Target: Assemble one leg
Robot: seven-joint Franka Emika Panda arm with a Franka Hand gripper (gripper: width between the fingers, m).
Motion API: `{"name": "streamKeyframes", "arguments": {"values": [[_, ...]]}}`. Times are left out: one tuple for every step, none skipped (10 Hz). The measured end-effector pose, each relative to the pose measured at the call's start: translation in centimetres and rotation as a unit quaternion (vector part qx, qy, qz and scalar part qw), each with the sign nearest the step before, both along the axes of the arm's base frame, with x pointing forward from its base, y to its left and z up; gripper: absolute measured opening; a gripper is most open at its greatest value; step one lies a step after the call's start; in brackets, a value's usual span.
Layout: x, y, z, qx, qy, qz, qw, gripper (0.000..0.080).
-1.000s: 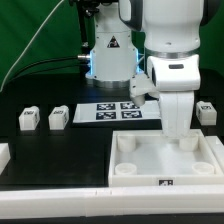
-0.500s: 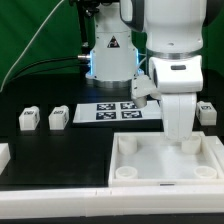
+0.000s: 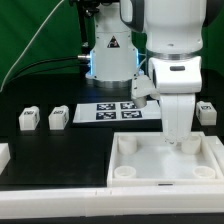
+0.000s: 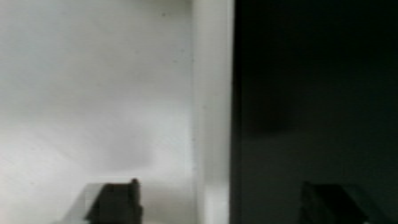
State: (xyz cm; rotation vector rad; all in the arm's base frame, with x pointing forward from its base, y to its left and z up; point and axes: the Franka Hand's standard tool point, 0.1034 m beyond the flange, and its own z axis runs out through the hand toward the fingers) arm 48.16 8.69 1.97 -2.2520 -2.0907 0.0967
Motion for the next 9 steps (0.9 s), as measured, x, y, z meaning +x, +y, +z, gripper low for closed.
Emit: {"name": "streamKeyframes", "arguments": {"values": [[0.0, 0.0, 0.0, 0.000, 0.000, 0.000, 1.000, 0.0595], [0.0, 0.0, 0.0, 0.000, 0.000, 0.000, 1.000, 0.0595], [0.0, 0.0, 0.0, 0.000, 0.000, 0.000, 1.000, 0.0638], [0.0, 0.0, 0.0, 0.000, 0.000, 0.000, 1.000, 0.0648], [0.0, 0.0, 0.0, 0.000, 0.000, 0.000, 1.000, 0.0648], [0.0, 0.0, 0.2, -0.001, -0.002, -0.008, 1.000, 0.0648], [-0.2, 0.0, 0.8, -0.003, -0.006, -0.026, 1.000, 0.0649], [-0.5, 0.0, 1.9, -0.006, -0.011, -0.031, 0.999, 0.0649], [-0.7, 0.0, 3.0, -0.009, -0.016, -0.035, 0.999, 0.0649]]}}
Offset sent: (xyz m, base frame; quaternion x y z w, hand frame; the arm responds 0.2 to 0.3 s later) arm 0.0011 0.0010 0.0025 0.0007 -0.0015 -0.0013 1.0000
